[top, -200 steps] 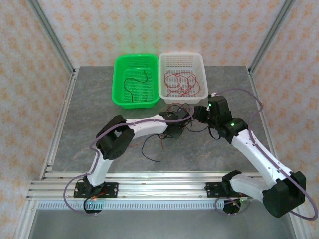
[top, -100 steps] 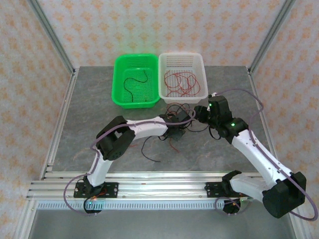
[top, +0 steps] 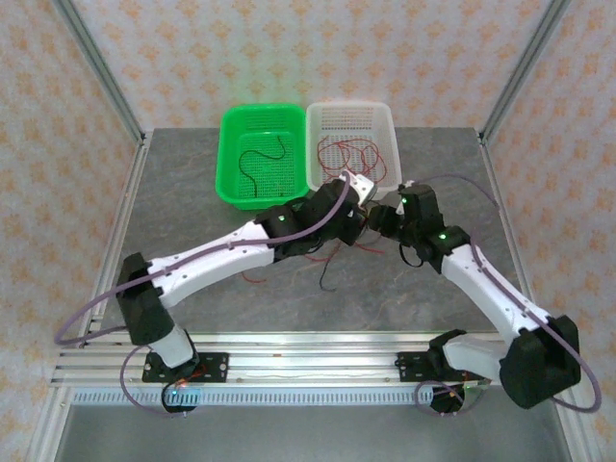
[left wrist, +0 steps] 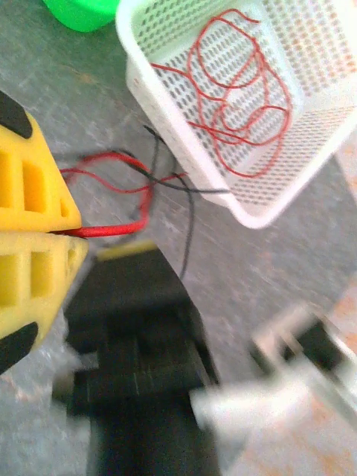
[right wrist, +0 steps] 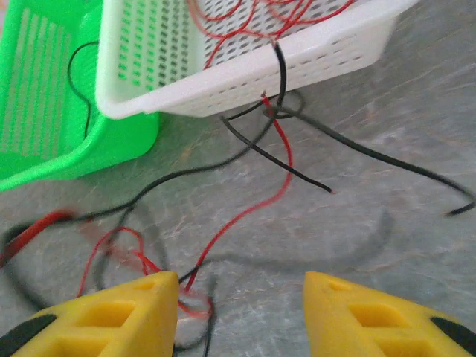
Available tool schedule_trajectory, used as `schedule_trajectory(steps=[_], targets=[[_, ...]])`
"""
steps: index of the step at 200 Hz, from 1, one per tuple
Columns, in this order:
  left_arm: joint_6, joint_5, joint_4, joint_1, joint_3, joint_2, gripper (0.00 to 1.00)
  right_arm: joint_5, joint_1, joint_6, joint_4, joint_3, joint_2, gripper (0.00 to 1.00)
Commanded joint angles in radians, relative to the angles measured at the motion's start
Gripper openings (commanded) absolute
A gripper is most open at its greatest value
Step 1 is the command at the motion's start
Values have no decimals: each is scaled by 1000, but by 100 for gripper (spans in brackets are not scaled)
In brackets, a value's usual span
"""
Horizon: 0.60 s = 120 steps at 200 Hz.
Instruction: Untangle the cables
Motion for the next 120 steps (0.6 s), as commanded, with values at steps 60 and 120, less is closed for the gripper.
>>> schedule_trajectory(steps=[60, 120], targets=[[-131, -58, -12, -5, 18, -24, 0, -208, 8, 16, 172, -25, -1, 47], [-196, -62, -51, -5, 87, -16, 0, -296, 7, -111, 137, -51, -116, 48]])
